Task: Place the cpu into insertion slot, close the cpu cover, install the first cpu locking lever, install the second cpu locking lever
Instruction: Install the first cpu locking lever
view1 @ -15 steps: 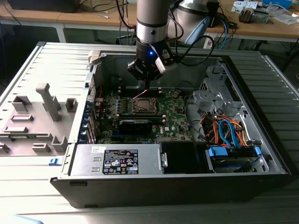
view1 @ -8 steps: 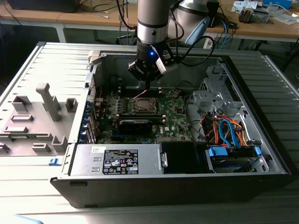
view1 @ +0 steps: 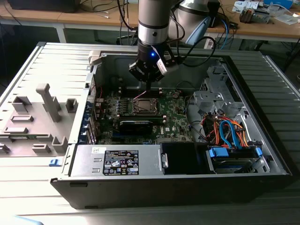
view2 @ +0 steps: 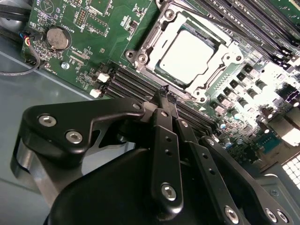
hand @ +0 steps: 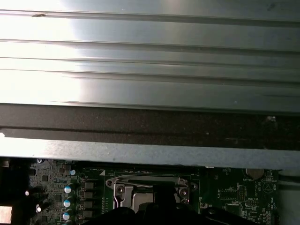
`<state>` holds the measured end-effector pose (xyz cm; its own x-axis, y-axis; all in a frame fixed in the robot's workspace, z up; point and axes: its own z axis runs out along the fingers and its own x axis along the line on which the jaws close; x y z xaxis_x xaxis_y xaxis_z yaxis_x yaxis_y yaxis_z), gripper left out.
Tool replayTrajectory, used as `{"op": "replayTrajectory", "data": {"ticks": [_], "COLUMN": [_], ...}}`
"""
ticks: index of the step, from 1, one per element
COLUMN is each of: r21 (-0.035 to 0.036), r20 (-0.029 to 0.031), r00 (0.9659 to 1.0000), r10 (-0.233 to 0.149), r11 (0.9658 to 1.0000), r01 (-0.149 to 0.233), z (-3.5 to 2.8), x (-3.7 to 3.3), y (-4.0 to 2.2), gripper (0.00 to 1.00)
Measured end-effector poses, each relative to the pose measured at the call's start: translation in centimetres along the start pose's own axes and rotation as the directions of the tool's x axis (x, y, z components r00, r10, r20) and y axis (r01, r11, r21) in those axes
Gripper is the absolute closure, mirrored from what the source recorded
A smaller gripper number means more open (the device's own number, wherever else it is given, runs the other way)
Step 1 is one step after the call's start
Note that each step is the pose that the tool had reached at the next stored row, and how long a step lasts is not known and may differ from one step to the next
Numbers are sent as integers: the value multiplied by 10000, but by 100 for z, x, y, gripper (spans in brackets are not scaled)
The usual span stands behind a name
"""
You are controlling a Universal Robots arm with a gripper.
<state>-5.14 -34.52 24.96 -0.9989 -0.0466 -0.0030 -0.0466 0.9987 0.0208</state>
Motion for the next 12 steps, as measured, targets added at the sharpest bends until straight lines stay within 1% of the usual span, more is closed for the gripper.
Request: {"op": "replayTrajectory", "data": {"ticks": [12], "r21": [1], "r20": [-1], "r00": [10000], "r10": [0], "r11": [10000], "r01": [0], "z": [28], "x": [0], "y": [-1], "gripper": [89]}}
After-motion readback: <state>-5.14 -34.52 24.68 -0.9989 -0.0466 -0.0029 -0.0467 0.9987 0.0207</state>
